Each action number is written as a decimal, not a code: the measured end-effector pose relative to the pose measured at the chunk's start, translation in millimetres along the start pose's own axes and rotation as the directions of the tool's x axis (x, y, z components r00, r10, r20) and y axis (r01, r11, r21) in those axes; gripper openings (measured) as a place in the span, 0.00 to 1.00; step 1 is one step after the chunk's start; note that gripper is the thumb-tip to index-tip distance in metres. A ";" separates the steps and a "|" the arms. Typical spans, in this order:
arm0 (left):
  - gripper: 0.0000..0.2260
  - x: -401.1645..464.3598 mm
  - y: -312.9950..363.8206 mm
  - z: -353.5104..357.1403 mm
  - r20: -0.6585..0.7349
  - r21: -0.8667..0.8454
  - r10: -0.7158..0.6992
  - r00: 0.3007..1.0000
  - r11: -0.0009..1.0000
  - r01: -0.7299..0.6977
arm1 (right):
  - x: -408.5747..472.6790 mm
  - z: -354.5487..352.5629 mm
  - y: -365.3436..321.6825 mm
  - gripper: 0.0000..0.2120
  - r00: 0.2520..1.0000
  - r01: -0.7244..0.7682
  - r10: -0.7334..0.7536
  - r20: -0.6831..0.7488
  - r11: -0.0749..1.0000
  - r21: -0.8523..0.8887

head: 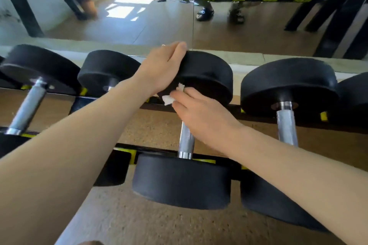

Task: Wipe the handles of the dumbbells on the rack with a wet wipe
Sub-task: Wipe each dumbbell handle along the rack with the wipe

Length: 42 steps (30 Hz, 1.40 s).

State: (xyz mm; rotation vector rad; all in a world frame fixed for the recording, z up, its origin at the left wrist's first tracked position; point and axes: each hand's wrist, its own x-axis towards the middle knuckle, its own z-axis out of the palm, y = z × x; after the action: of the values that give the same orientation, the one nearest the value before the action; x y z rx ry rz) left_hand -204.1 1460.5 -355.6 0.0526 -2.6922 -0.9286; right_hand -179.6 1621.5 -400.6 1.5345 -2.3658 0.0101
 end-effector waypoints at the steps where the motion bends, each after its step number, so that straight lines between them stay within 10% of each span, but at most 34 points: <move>1: 0.20 1.5 -4.6 1.4 -0.017 -0.021 0.025 1.000 0.999 -0.025 | 4.0 3.7 2.5 0.16 0.999 0.034 -0.032 0.026 0.995 -0.097; 6: 0.17 0.8 -13.3 12.3 -0.093 -0.068 0.055 0.994 0.996 -0.061 | 0.2 12.3 6.3 0.12 0.996 -0.049 0.061 0.061 0.982 -0.181; 11: 0.16 -2.2 -12.7 15.3 -0.123 -0.130 0.075 0.990 0.987 -0.091 | -13.0 14.6 -11.9 0.17 0.841 -0.528 0.540 0.033 0.806 0.269; 13: 0.15 -2.9 -13.7 16.6 -0.126 -0.135 0.076 0.989 0.986 -0.093 | -11.6 15.2 -15.7 0.14 0.675 -0.666 0.730 0.103 0.544 0.510; 15: 0.14 -2.4 -15.2 18.2 -0.135 -0.143 0.071 0.988 0.986 -0.090 | -0.1 13.9 -12.8 0.15 0.369 -0.630 0.806 0.462 -0.149 0.762; 17: 0.13 -0.7 -17.0 20.1 -0.143 -0.156 0.060 0.988 0.984 -0.083 | 9.7 18.3 -6.3 0.18 0.291 -0.254 0.574 0.765 -0.725 0.640; 21: 0.12 2.9 -20.4 22.8 -0.149 -0.199 0.083 0.985 0.973 -0.112 | 12.6 22.1 -0.5 0.23 0.291 0.089 0.390 0.874 -0.920 0.381; 26: 0.13 4.6 -24.3 25.0 -0.161 -0.238 0.100 0.982 0.962 -0.137 | 17.1 18.4 -3.6 0.28 0.267 0.050 0.448 0.853 -0.891 0.452; 30: 0.13 4.2 -24.1 24.0 -0.145 -0.250 0.093 0.985 0.960 -0.128 | 18.2 12.7 -14.3 0.07 0.151 -0.005 0.615 0.774 -0.782 0.623; 33: 0.13 3.3 -22.2 24.1 -0.153 -0.254 0.079 0.985 0.960 -0.116 | 26.7 2.7 -25.6 0.11 0.062 -0.353 0.785 0.616 -0.560 0.750; 37: 0.14 2.6 -24.7 25.7 -0.181 -0.255 0.087 0.980 0.958 -0.132 | 31.6 -1.4 -40.6 0.06 0.373 -0.789 0.884 0.283 0.142 0.597; 42: 0.15 2.8 -23.7 26.2 -0.191 -0.249 0.092 0.977 0.958 -0.139 | 17.5 -6.6 -50.6 0.16 0.573 -0.783 0.808 0.139 0.490 0.382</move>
State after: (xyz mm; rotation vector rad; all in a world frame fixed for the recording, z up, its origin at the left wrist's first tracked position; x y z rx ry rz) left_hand -215.7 1457.1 -389.0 -0.0747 -2.3623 -1.1736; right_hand -139.2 1585.7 -398.0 0.3482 -2.9129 0.8015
